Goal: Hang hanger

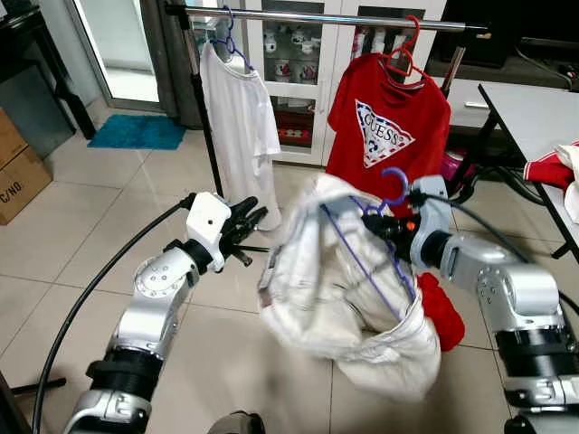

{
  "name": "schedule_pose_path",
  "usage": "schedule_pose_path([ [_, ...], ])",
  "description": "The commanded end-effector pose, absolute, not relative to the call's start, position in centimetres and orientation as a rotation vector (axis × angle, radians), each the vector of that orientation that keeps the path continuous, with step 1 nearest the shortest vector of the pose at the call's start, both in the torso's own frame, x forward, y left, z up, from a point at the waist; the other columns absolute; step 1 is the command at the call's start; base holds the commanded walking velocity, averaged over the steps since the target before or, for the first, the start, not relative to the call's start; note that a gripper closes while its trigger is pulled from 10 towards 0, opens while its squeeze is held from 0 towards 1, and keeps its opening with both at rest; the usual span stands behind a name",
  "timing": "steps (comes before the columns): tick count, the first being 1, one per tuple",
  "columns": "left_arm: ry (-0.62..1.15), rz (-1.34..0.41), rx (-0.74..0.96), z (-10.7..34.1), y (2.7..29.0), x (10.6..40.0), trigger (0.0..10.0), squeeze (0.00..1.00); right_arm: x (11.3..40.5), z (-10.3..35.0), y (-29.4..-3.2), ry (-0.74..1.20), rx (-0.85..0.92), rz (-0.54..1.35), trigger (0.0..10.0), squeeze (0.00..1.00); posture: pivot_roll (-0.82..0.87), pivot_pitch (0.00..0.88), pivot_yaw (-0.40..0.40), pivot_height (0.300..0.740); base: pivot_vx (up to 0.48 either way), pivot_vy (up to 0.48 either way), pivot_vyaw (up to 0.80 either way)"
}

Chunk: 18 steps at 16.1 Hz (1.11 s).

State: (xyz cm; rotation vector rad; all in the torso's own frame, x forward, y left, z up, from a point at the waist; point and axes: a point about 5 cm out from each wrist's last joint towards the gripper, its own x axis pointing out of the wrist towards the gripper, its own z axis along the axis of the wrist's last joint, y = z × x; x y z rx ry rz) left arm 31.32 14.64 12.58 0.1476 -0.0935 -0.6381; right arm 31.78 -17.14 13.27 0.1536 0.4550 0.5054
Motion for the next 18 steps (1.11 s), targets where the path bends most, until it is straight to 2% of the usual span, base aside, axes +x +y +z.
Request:
schedule_pose_path([
  [1,-0.123,-0.605,0.109,13.6,14.9,31.3,10.0,1.0,31.9,14.5,-17.4,0.386,0.144,0.485,0.0,0.0,-0.15,0.0,0.001,0.74,0.0,0.0,0.0],
  [3,-0.096,-0.51,0.058,13.8,15.7,31.3,10.0,1.0,31.3,13.7,-17.1,0.381,0.187,0.444,0.0,0.0,-0.14,0.0,-0.006,0.74,0.0,0.0,0.0],
  [4,-0.084,-0.5,0.047,13.8,15.9,31.1,10.0,0.92,31.2,13.6,-17.0,0.37,0.197,0.429,0.0,0.0,-0.14,0.0,-0.006,0.74,0.0,0.0,0.0],
  [5,-0.073,-0.473,0.052,13.7,16.1,30.8,10.0,0.48,31.1,13.4,-16.8,0.343,0.21,0.398,0.0,0.0,-0.14,0.0,-0.006,0.74,0.0,0.0,0.0],
  [6,-0.033,-0.431,0.058,13.3,16.6,29.9,10.0,0.0,30.9,13.4,-16.9,0.276,0.231,0.32,0.0,0.0,-0.14,0.0,-0.007,0.74,0.0,0.0,0.0],
  [7,-0.023,-0.418,0.07,13.1,16.7,29.7,10.0,0.0,30.9,13.4,-17.0,0.261,0.232,0.293,0.0,0.0,-0.14,0.0,-0.007,0.74,0.0,0.0,0.0],
  [8,-0.001,-0.354,0.069,12.7,17.3,29.3,10.0,0.0,30.6,13.2,-17.0,0.26,0.254,0.229,10.0,0.0,-0.13,0.0,-0.009,0.74,0.0,0.0,0.0],
  [11,0.019,-0.313,0.064,12.2,17.4,28.8,10.0,0.0,29.7,13.2,-16.3,0.207,0.245,0.226,10.0,0.0,-0.13,0.0,-0.013,0.74,0.0,0.0,0.0],
  [14,0.029,-0.303,0.122,12.3,17.0,28.4,10.0,0.0,29.0,13.4,-16.0,0.125,0.248,0.154,10.0,0.0,-0.13,0.0,-0.008,0.74,0.282,0.0,0.0],
  [17,0.036,-0.312,0.134,12.2,16.3,28.5,10.0,0.0,29.6,13.6,-16.2,0.136,0.205,0.106,10.0,0.0,-0.13,0.0,-0.004,0.74,0.34,0.0,0.79],
  [18,0.034,-0.313,0.134,12.3,16.1,28.6,10.0,0.0,29.8,13.5,-16.1,0.14,0.201,0.096,10.0,0.0,-0.13,0.0,-0.005,0.74,0.368,0.0,0.0],
])
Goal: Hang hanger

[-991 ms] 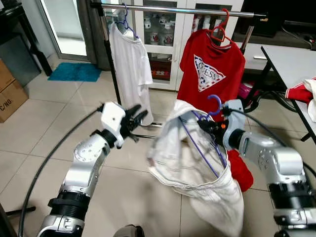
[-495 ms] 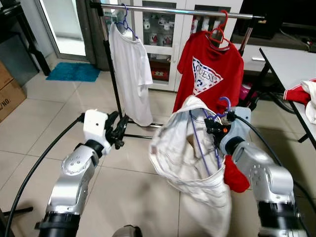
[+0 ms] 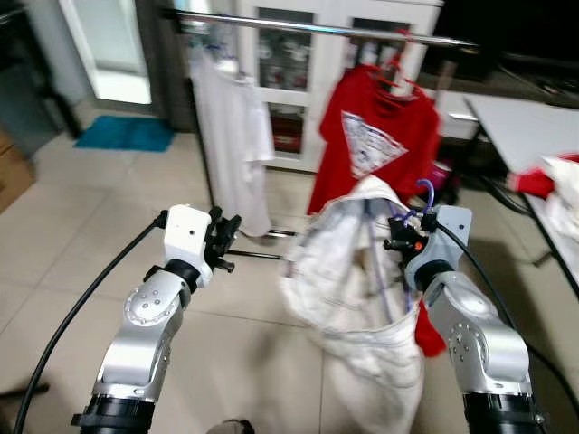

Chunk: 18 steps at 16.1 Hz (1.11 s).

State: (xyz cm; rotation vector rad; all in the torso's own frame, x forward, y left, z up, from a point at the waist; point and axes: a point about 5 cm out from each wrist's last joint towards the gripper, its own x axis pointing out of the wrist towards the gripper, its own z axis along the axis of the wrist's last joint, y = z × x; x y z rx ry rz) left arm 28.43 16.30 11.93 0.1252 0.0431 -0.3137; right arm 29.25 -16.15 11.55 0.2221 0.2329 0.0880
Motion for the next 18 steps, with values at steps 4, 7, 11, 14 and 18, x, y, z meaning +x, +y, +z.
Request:
schedule_pose_path([
  [4,0.038,-0.313,0.149,12.38,16.17,28.42,10.0,0.0,30.14,13.32,-15.23,0.184,0.201,0.104,10.0,0.0,-0.13,0.0,-0.015,0.74,0.402,0.0,0.0],
  [7,0.045,-0.312,0.164,12.31,16.42,28.23,10.0,0.0,30.39,13.4,-15.33,0.165,0.095,0.12,10.0,0.0,-0.12,0.0,-0.02,0.74,0.423,0.0,0.0],
  [11,0.043,-0.32,0.157,12.4,16.47,28.26,10.0,0.0,30.39,13.33,-15.75,0.157,0.036,0.111,10.0,0.0,-0.13,0.0,-0.011,0.74,0.458,0.0,0.0],
  [14,0.044,-0.327,0.156,12.39,16.33,28.38,10.0,0.0,30.42,13.31,-15.78,0.145,0.032,0.117,10.0,0.0,-0.13,0.0,-0.011,0.74,0.463,0.0,0.0],
  [18,0.045,-0.332,0.155,12.34,16.27,28.33,10.0,0.0,30.47,13.37,-15.67,0.14,0.024,0.132,10.0,0.0,-0.13,0.0,-0.015,0.74,0.461,0.0,0.0],
])
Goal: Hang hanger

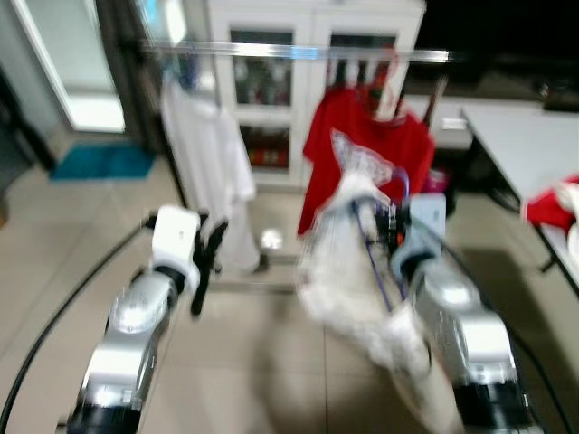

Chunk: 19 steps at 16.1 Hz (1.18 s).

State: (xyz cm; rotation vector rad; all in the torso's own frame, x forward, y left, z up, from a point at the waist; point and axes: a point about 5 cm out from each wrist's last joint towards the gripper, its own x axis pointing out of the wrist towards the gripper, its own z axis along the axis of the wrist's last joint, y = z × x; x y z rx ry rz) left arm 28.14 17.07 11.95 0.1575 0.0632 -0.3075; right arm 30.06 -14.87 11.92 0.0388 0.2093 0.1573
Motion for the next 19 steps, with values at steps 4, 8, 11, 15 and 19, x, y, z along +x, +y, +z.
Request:
schedule_pose_path([
  [4,0.044,-0.334,0.159,12.3,16.2,28.3,10.0,0.0,30.6,13.4,-15.2,0.135,0.006,0.181,10.0,0.0,-0.13,0.0,-0.02,0.74,0.461,0.0,0.0],
  [8,0.039,-0.335,0.163,12.3,16.1,28.3,10.0,0.0,30.8,13.6,-15.1,0.13,0.001,0.183,10.0,0.0,-0.12,0.0,-0.023,0.74,0.46,0.0,0.31],
  [11,0.035,-0.34,0.171,12.4,16.1,28.3,10.0,0.0,30.9,13.7,-15.0,0.122,0.006,0.181,10.0,0.0,-0.12,0.0,-0.024,0.74,0.46,0.0,0.22],
  [15,0.035,-0.358,0.186,12.4,16.0,28.4,10.0,0.0,31.1,13.9,-15.2,0.115,0.005,0.169,10.0,0.0,-0.12,0.0,-0.023,0.74,0.459,0.0,0.0],
  [19,0.032,-0.383,0.19,12.5,15.8,28.4,10.0,0.0,31.4,14.4,-15.5,0.098,-0.002,0.16,10.0,0.0,-0.12,0.0,-0.021,0.74,0.46,0.0,0.0],
])
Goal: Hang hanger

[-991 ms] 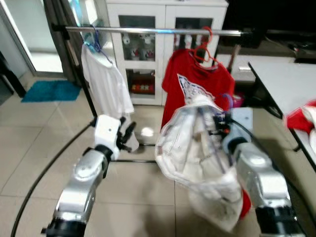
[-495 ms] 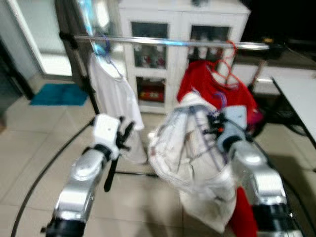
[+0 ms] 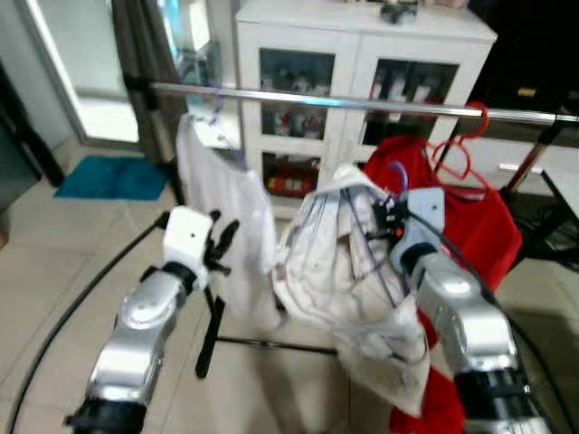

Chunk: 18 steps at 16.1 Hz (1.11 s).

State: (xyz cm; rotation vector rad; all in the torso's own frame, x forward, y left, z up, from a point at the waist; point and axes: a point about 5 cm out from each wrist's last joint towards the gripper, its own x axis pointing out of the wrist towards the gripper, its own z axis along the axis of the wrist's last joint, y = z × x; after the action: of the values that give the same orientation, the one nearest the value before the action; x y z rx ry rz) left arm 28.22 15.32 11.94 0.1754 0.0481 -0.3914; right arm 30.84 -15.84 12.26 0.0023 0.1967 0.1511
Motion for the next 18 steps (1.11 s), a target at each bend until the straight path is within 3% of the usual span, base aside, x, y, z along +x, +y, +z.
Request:
schedule_pose_path([
  [1,0.032,-0.385,0.19,12.5,15.7,28.4,10.0,0.0,31.5,14.4,-15.5,0.095,-0.004,0.162,10.0,0.0,-0.12,0.0,-0.021,0.74,0.461,0.0,0.0],
  [4,0.033,-0.388,0.156,12.7,15.8,28.4,10.0,0.0,31.6,15.0,-15.2,0.071,0.037,0.19,10.0,0.0,-0.12,0.0,-0.019,0.74,0.308,0.0,0.0],
  [10,-0.001,-0.615,0.123,13.7,14.9,27.6,10.0,0.0,32.7,17.5,-15.0,-0.025,0.067,0.256,10.0,0.0,-0.11,0.0,-0.014,0.74,0.0,0.0,0.0],
  [14,0.006,-0.699,0.136,14.0,14.8,27.7,10.0,0.0,34.7,18.4,-14.4,-0.035,0.052,0.281,10.0,0.0,-0.1,0.0,-0.016,0.74,0.0,0.0,0.0],
  [18,-0.037,-0.803,0.129,15.4,14.2,27.7,10.0,0.0,37.8,18.5,-14.3,0.08,0.021,0.24,10.0,0.0,-0.1,0.0,-0.004,0.74,0.0,0.0,0.0],
])
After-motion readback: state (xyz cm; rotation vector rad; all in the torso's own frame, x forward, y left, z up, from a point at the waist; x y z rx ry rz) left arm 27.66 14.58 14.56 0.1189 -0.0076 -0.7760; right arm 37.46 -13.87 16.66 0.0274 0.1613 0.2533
